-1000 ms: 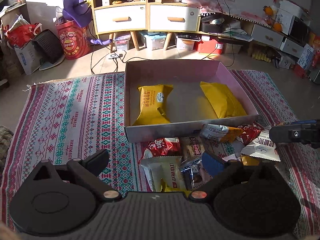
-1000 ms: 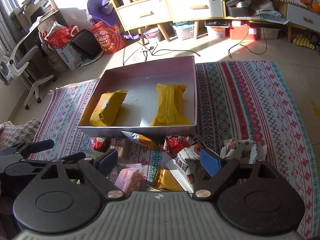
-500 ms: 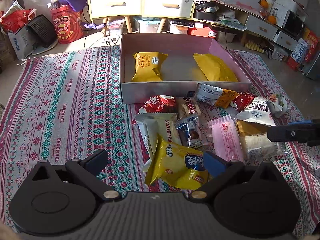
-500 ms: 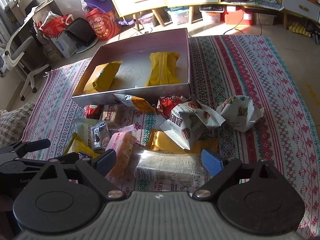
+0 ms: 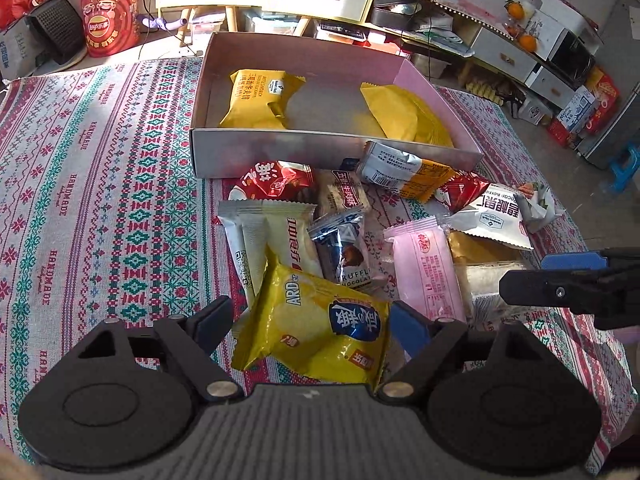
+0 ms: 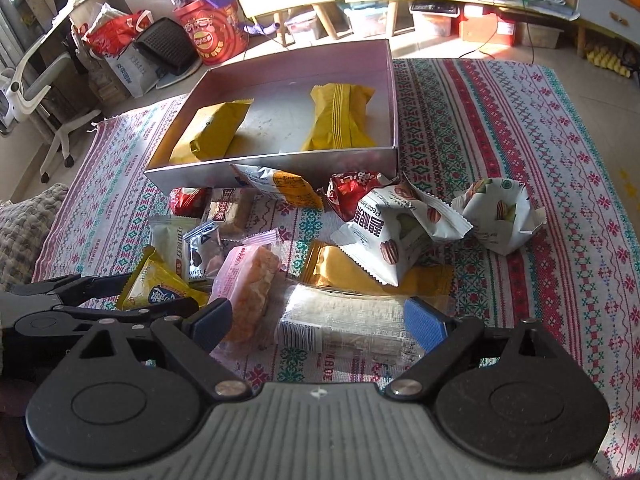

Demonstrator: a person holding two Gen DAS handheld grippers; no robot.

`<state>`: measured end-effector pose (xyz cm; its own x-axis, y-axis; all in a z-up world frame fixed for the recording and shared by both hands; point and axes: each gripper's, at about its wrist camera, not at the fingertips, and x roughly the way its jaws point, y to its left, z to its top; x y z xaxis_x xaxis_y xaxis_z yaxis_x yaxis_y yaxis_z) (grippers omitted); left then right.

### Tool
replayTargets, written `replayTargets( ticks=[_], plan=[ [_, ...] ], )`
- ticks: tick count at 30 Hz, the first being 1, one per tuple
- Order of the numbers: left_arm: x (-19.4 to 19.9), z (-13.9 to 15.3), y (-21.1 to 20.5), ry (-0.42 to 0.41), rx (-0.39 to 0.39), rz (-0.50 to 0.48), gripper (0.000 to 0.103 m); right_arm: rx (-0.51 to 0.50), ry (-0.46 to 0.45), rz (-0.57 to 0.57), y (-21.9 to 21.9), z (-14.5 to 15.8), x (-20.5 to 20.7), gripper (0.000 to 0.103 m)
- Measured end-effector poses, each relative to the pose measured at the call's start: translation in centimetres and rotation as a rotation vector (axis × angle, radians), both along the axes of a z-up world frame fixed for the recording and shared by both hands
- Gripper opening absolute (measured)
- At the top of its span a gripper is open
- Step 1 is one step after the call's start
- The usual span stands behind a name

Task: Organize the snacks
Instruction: 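Move both grippers back over the snack pile, then grasp a yellow chip bag with the left gripper while the right grasps a pink pastry pack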

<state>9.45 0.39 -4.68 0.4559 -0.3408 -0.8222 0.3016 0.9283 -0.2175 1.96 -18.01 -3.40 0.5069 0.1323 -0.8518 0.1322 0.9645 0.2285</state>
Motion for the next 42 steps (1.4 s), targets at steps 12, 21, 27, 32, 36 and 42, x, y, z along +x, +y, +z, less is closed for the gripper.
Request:
replayTargets(
  ticks=[12,21,27,32,36,42],
  plan=[
    [-0.2,0.6,-0.2,-0.001,0.028,-0.033,0.054,0.000,0.009,0.020,1.1,-0.2,0.6,0.091],
    [-0.9,1.1,1.7,-0.013,0.048,-0.035,0.047,0.013,0.005,0.064,2.9,-0.5,1.2,0.086],
    [-1.1,1.6,2.9,-0.018,0.049,-0.018,0.047,0.045,0.004,0.095,4.3,-0.8,1.7,0.078],
    [-1.2,1.4,3.1,-0.008,0.063,-0.026,0.046,0.035,0.004,0.124,5.5,-1.1,2.1,0.077],
    [-1.4,1.0,3.2,0.024,0.080,-0.058,0.048,0.020,0.028,0.146,6.3,-1.7,2.3,0.070],
    [-1.7,0.4,3.2,0.081,0.119,-0.106,0.051,-0.044,0.029,0.174,7.0,-2.0,2.1,0.063]
  ],
)
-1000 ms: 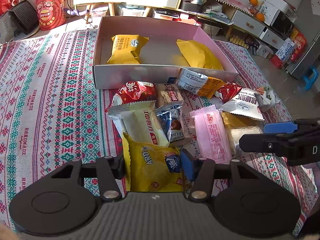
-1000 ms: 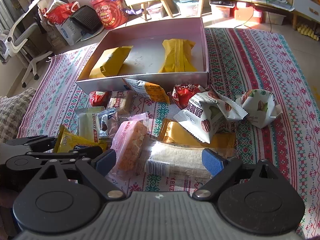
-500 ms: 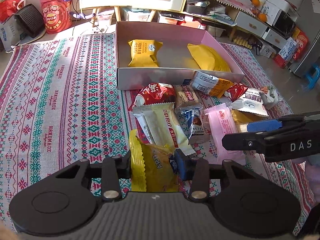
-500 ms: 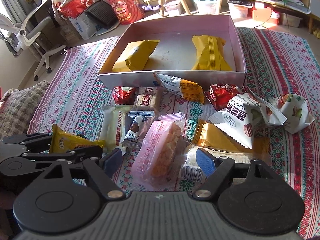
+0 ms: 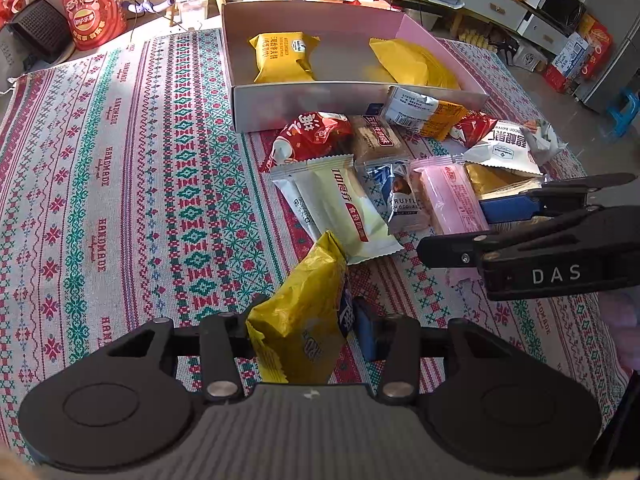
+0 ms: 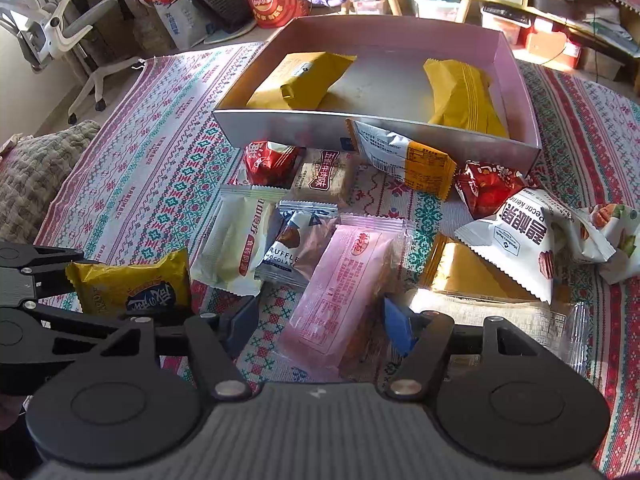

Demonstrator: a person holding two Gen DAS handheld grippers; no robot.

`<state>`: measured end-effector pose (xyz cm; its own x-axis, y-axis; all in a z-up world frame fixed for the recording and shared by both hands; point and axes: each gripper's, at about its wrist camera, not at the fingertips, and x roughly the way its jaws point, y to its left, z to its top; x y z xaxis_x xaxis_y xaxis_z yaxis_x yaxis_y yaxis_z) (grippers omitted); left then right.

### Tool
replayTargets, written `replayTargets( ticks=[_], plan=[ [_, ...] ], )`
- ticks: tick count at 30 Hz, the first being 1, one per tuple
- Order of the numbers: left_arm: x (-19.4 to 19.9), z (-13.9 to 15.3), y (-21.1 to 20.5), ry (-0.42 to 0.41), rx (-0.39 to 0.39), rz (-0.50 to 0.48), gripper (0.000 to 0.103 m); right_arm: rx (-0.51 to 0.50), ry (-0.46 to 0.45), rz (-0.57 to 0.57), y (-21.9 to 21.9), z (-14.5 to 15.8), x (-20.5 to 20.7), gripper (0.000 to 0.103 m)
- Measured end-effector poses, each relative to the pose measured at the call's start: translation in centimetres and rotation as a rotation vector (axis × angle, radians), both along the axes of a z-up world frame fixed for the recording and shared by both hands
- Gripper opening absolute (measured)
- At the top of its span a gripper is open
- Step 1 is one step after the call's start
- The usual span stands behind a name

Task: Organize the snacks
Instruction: 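Grasp a yellow chip bag with the left gripper while the right grasps a pink pastry pack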

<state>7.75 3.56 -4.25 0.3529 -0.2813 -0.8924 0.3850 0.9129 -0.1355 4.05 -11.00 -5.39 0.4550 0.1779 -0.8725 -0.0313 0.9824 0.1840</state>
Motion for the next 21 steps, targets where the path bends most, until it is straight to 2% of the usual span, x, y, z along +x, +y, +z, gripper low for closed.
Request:
replayTargets(
  ticks=[7,10,12,15,21],
  plan=[
    [-0.6,-0.1,-0.2,0.041,0.065,-0.067,0.053,-0.026,-0.001,0.012,0.1,-0.1,0.0,0.060],
    [-0.8,-0.1,-0.3,0.042,0.085,-0.081,0.053,-0.049,0.000,0.019,0.5,-0.3,0.1,0.053],
    [-1.0,-0.2,-0.5,0.038,0.100,-0.085,0.053,-0.053,0.003,0.020,0.6,-0.4,0.2,0.042],
    [-1.1,-0.2,-0.8,0.031,0.115,-0.094,0.051,-0.052,0.015,0.012,0.4,-0.4,0.3,0.031],
    [-1.4,-0.3,-1.5,0.014,0.139,-0.108,0.048,-0.051,0.018,0.015,0.5,-0.2,0.1,0.029]
  ],
)
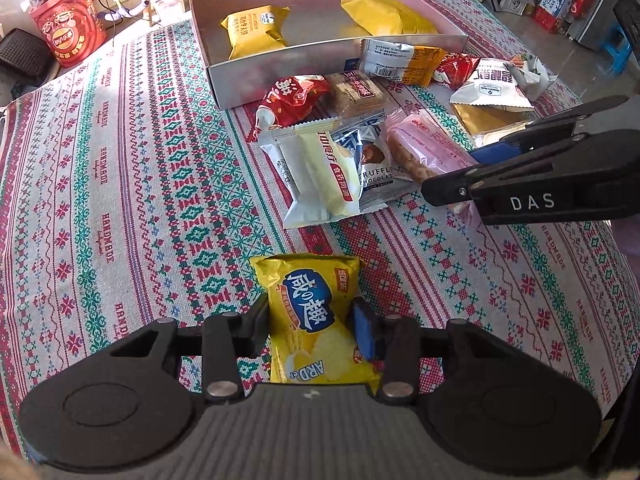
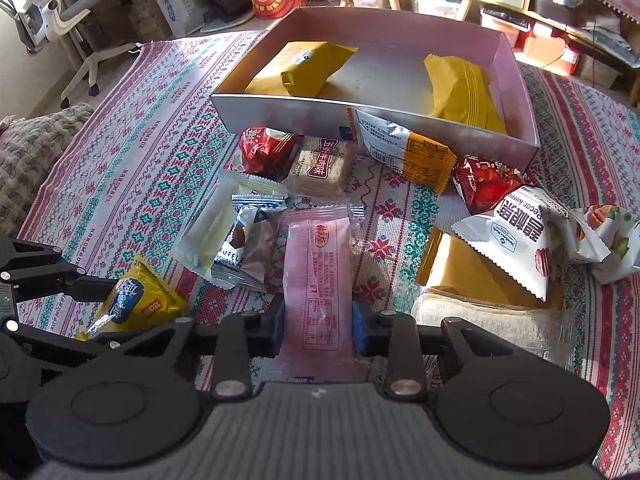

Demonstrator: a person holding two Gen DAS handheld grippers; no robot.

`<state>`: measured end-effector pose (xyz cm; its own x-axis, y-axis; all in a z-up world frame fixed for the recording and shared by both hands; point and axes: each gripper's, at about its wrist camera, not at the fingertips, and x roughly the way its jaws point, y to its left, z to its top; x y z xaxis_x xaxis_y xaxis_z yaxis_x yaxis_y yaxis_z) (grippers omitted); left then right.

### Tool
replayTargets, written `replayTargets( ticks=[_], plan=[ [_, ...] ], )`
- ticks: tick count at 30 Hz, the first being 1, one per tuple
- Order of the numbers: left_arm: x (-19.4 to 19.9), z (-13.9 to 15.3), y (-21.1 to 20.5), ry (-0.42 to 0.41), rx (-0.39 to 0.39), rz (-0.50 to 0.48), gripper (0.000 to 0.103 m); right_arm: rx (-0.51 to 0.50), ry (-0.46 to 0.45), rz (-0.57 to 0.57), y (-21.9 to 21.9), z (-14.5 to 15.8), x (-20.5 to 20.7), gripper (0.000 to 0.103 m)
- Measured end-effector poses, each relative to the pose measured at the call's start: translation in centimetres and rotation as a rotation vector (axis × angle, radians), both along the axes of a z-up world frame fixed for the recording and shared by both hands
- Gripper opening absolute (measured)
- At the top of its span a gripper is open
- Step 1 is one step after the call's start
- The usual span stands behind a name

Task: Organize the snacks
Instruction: 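Grasp a yellow chip bag with the left gripper while the right grasps a pink pastry pack, then carry the chip bag and pink pastry pack into the box with both grippers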

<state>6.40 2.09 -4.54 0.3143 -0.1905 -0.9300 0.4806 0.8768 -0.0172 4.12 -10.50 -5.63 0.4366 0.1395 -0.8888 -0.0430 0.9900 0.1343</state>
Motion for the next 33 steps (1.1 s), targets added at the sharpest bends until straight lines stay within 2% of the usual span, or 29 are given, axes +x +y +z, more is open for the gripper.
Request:
replayTargets(
  ticks=[23,28,30,33],
  plan=[
    [0.9,2.0,-0.2,-0.072,-0.032,0.028,0.042,0.049,-0.057,-0.027,-1.2,2.7,-0.5,0.029],
    [1.0,2.0,-0.5,-0.063,-0.030,0.019,0.042,0.059,-0.067,-0.039,-1.5,3.0,-0.5,0.029],
    [1.0,1.3,-0.6,-0.043,-0.025,0.017,0.043,0.060,-0.064,-0.038,-1.6,2.9,-0.5,0.029],
    [1.0,0.3,-0.9,-0.028,0.023,0.012,0.052,0.056,-0.053,-0.037,-1.5,2.6,-0.4,0.029]
  ],
)
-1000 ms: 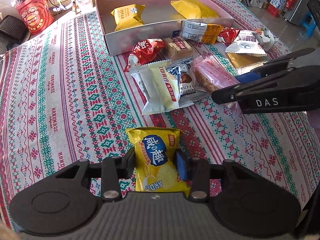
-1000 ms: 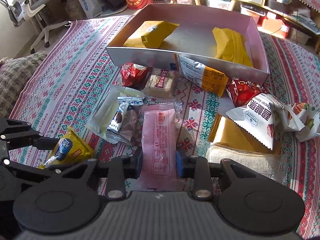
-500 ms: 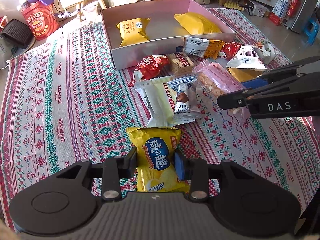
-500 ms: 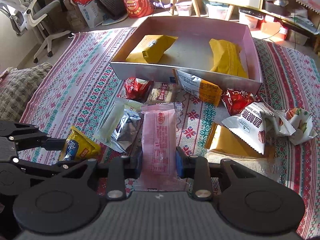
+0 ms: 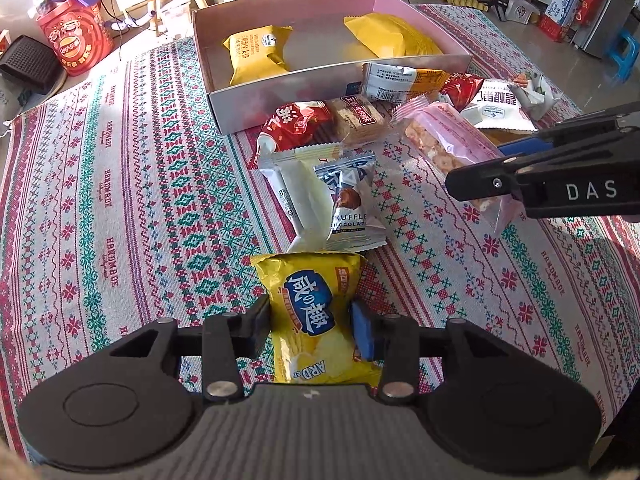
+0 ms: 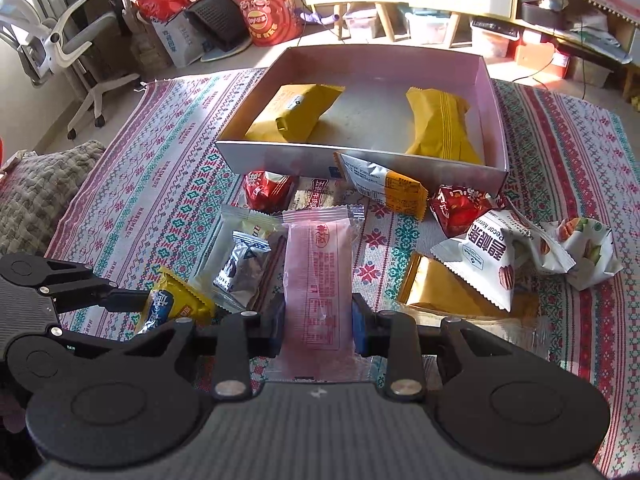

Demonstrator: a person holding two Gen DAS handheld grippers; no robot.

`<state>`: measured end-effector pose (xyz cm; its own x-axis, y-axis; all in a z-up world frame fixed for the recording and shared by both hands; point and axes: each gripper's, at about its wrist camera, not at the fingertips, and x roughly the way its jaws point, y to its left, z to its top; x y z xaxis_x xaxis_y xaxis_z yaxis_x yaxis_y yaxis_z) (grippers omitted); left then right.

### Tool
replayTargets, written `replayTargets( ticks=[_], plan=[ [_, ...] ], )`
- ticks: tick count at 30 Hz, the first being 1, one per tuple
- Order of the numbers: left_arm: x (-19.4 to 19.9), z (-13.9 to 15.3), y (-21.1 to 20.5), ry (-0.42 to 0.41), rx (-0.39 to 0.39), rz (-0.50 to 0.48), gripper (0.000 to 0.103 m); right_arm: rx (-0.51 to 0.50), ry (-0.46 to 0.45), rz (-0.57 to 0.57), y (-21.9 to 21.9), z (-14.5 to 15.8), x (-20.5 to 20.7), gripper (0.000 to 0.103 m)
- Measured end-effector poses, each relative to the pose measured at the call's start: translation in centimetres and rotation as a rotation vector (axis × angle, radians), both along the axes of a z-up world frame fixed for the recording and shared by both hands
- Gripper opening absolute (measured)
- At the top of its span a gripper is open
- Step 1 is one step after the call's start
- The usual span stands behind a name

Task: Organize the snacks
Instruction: 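Carry the chip bag and pink pastry pack into the box with both grippers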

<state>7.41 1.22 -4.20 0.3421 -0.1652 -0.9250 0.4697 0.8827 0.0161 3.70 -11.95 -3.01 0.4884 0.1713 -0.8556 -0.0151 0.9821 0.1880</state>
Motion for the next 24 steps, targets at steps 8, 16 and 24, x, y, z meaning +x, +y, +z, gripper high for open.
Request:
replayTargets(
  ticks=[8,16,24],
  plan=[
    [-0.5,-0.7,-0.6,0.004,0.040,-0.019,0.046,-0.002,0.007,-0.001,0.0,0.0,-0.1,0.029],
    [-0.8,0.4,-0.9,-0.042,0.036,-0.019,0.043,0.003,-0.004,-0.007,-0.3,0.3,-0.1,0.029],
    [-0.3,2.4,-1.0,-0.086,0.000,-0.006,0.043,0.016,-0.026,-0.022,-0.9,1.1,-0.1,0.029]
  ],
)
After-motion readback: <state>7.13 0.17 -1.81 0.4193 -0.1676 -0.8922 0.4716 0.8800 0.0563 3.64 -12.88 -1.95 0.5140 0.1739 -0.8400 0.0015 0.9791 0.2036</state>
